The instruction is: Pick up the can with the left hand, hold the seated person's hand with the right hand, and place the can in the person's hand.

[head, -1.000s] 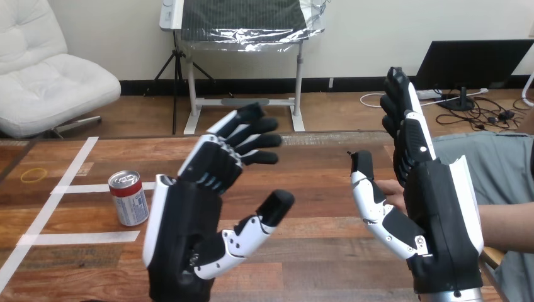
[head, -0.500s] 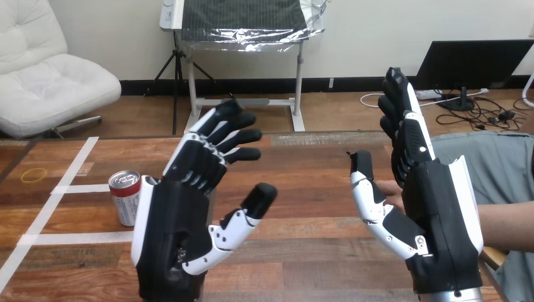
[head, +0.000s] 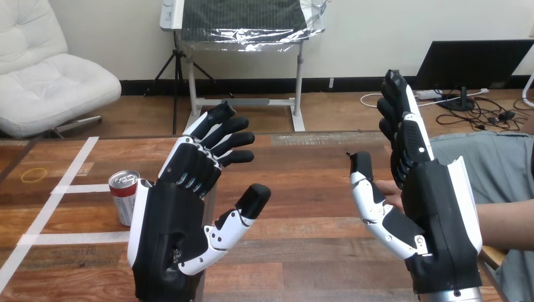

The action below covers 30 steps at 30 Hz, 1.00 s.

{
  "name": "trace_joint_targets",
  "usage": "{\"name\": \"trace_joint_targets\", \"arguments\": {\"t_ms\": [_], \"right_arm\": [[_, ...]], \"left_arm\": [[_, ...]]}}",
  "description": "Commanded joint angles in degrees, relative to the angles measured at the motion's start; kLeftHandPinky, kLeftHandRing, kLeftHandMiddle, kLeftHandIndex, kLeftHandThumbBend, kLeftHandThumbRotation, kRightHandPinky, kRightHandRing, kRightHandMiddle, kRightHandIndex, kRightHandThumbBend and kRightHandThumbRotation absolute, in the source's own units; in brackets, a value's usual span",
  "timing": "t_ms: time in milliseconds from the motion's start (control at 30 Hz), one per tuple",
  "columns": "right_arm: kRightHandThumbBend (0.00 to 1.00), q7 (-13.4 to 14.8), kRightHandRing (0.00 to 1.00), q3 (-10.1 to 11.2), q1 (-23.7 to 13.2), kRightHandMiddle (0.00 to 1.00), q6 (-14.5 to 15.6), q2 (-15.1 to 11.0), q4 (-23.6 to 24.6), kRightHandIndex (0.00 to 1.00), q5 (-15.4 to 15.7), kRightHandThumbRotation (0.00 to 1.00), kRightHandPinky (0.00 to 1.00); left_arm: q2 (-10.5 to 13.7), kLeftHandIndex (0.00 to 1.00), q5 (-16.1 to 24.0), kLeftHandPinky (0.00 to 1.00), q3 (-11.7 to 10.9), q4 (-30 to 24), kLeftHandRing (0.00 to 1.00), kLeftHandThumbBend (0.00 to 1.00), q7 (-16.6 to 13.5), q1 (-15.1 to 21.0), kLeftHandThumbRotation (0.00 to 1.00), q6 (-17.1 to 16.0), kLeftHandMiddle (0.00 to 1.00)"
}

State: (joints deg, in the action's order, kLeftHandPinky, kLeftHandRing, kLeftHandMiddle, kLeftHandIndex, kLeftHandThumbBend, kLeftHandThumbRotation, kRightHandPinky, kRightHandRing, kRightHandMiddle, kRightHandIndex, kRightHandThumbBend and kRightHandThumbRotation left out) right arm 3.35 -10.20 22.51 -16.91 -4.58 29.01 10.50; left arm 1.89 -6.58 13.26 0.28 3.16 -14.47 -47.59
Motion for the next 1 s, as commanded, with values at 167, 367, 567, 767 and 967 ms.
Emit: {"name": "trace_joint_targets", "arguments": {"t_ms": [167, 367, 567, 767, 967], "right_arm": [[0.03, 0.21, 1.0, 0.68, -1.5, 1.0, -0.43, 0.99, 2.09, 1.0, 0.01, 0.0, 1.0], [0.02, 0.43, 1.0, 0.82, -1.57, 1.0, -0.43, 1.01, 1.98, 1.0, 0.65, 0.0, 1.0], [0.02, 0.72, 1.0, 0.92, -1.66, 1.0, -0.34, 1.06, 1.84, 1.0, 1.57, 0.0, 1.0], [0.03, 1.33, 1.0, 0.74, -1.74, 1.0, -0.12, 1.61, 1.82, 1.0, 2.27, 0.0, 1.0], [0.04, 1.67, 1.0, 0.73, -1.97, 1.0, -0.39, 1.46, 1.48, 1.0, 2.91, 0.0, 1.0]], "left_arm": [[-2.59, 0.81, 2.35, 0.67, -2.12, 1.26, 0.74, 0.61, -0.78, 2.13, 0.22, -1.72, 0.78], [-2.98, 0.81, 5.95, 0.68, -3.99, -0.17, 0.75, 0.61, -2.9, 2.19, 0.22, -1.65, 0.79], [-4.55, 0.8, 12.94, 0.7, -7.66, -2.53, 0.76, 0.63, -8.12, 2.25, 0.23, -1.37, 0.79], [-4.93, 0.8, 18.67, 0.72, -10.39, -4.64, 0.78, 0.64, -12.77, 2.85, 0.24, -0.58, 0.8], [-5.14, 0.81, 20.4, 0.76, -12.41, -5.41, 0.82, 0.64, -15.37, 4.29, 0.21, -0.2, 0.83]]}}
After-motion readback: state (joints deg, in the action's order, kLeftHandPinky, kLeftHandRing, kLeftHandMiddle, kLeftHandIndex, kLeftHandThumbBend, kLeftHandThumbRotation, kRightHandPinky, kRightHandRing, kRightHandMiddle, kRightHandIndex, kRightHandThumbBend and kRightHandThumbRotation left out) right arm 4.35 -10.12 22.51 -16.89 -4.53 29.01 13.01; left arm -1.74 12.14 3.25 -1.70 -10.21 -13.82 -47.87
